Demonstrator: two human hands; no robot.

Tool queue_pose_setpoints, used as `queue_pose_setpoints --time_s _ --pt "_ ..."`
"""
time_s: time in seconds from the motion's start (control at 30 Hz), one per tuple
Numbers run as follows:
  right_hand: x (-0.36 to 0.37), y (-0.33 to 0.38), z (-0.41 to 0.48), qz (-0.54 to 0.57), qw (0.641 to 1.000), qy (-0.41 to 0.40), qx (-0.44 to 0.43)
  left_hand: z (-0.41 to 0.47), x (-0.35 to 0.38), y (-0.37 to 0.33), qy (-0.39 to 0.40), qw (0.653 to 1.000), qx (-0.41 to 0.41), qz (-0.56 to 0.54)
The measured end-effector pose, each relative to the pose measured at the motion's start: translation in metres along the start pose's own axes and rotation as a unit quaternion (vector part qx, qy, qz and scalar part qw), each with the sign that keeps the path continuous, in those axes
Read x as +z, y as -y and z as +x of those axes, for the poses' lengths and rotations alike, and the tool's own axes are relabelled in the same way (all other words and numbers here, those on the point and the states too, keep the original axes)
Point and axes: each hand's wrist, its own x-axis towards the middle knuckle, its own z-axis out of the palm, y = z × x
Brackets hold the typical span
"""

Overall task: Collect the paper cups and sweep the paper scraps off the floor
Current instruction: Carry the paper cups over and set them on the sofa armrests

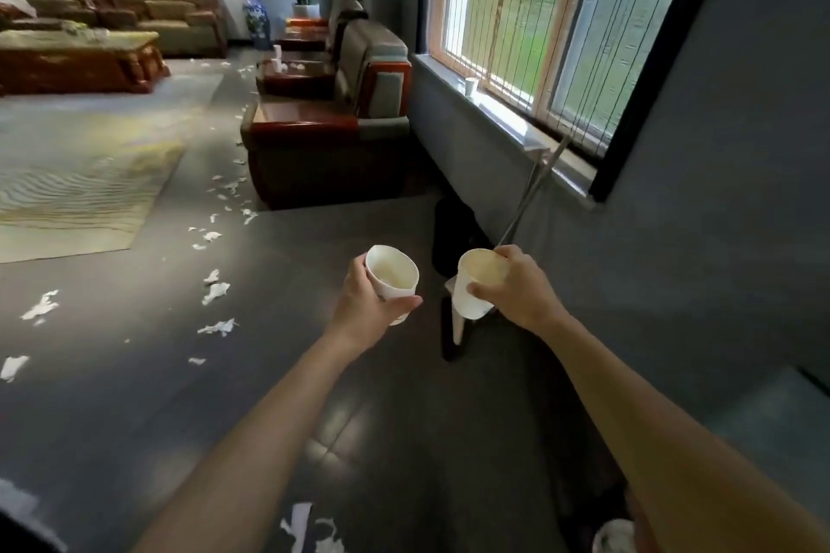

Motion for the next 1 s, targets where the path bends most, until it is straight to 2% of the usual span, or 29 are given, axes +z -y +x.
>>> queue_pose_setpoints --time_s 0.17,0.37,0.7,0.9,1.0 --pt "-0.024 0.001 0.127 -0.015 1.000 0.007 0.017 0.127 0.019 -0.010 0.031 0.999 -0.023 0.004" --pt "-0.029 -0.020 0.290 0.006 0.999 -0.005 0.052 0.281 0.053 -0.015 0.065 0.998 -0.005 0.025" --pt "-0.026 -0.053 0.615 0.003 0.995 0.026 0.096 0.596 0.140 -0.025 0.127 0.991 0.006 0.051" --pt "-0.016 -0.064 0.756 0.003 0.990 0.033 0.137 0.744 0.176 -0.010 0.152 0.985 -0.036 0.075" --pt "-0.003 -0.086 0.816 -0.002 0.983 0.043 0.176 0.819 0.201 0.011 0.189 0.976 -0.063 0.083"
